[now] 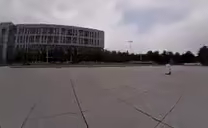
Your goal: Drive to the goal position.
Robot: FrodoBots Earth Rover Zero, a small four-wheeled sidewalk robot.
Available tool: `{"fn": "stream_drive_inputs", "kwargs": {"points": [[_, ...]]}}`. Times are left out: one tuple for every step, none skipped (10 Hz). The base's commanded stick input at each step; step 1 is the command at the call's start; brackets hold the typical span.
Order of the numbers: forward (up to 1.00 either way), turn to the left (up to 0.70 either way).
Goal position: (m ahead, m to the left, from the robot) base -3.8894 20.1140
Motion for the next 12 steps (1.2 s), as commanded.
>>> {"fn": "stream_drive_inputs", "kwargs": {"points": [[0.0, 0.7], [0.0, 0.7], [0.0, 0.7], [0.0, 0.7], [0.0, 0.69], [0.0, 0.7], [0.0, 0.7], [0.0, 0.7], [0.0, 0.7], [0.0, 0.7], [0.0, 0.7], [0.0, 0.7]]}}
